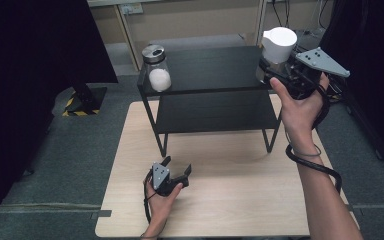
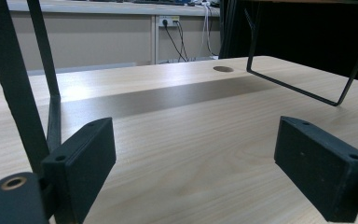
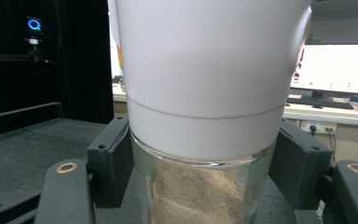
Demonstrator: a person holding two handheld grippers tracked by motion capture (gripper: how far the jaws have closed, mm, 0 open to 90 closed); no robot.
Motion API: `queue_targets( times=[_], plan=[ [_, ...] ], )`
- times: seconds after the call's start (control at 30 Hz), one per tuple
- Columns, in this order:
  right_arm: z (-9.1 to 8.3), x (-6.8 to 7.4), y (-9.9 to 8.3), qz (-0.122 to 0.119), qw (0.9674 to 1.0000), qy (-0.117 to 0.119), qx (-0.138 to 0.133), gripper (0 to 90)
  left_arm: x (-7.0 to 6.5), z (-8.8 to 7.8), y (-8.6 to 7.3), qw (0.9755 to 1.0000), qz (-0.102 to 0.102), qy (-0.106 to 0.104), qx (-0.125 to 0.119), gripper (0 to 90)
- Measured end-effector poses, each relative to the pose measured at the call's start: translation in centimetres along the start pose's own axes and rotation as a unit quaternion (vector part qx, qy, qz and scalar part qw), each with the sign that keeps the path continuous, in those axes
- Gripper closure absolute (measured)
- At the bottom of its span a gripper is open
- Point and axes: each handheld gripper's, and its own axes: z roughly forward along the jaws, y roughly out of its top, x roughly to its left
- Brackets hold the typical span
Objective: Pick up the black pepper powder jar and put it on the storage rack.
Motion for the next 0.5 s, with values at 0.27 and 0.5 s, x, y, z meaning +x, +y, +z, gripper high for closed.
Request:
queue_targets(
  times=[0.27,0.5],
  plan=[
    [0.48,-0.21,0.08,-0.002,0.9999,-0.011,0.010,30.8,-0.01,0.00,0.00,1.0000,0.001,0.000,0.000,11.9],
    [0.74,-0.35,0.02,0.000,0.9998,-0.012,0.014,30.8,-0.01,0.01,0.01,1.0000,0.001,0.000,0.000,11.9]
  ],
)
